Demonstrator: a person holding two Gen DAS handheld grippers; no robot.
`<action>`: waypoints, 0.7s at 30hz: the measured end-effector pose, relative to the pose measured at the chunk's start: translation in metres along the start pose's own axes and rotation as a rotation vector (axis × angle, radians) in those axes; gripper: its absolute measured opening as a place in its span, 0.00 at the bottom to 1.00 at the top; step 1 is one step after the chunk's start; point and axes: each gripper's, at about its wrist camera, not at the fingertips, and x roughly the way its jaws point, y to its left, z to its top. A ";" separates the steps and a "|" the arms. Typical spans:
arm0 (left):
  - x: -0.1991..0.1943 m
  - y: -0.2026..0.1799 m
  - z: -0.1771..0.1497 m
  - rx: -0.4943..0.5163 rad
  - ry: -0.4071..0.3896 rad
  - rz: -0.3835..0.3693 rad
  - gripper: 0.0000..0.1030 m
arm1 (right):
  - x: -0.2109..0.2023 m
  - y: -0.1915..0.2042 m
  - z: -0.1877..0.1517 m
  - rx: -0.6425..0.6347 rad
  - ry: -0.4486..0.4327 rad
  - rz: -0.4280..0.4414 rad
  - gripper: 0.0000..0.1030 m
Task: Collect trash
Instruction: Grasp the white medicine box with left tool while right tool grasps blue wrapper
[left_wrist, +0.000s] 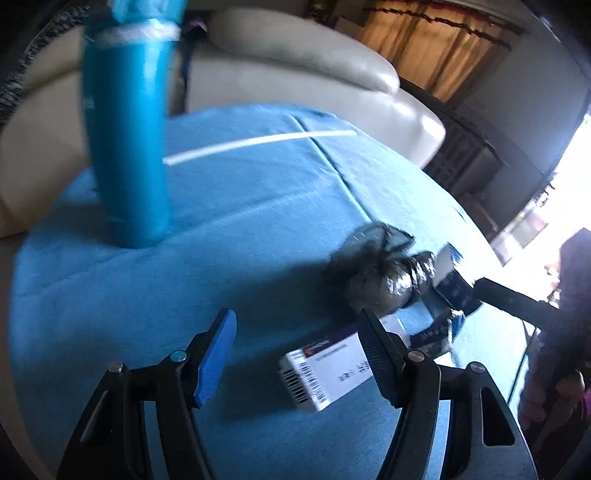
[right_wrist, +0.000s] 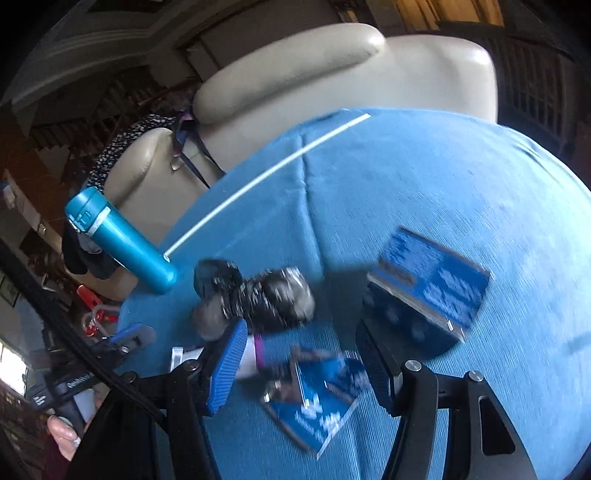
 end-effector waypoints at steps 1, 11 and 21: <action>0.004 -0.001 0.000 0.002 0.017 -0.017 0.67 | 0.007 -0.001 0.002 -0.010 0.027 0.009 0.63; 0.012 -0.030 -0.029 0.154 0.105 -0.131 0.61 | 0.024 -0.006 -0.023 -0.112 0.208 0.065 0.63; -0.001 -0.047 -0.053 0.241 0.149 -0.105 0.54 | 0.019 0.006 -0.047 -0.242 0.235 0.022 0.63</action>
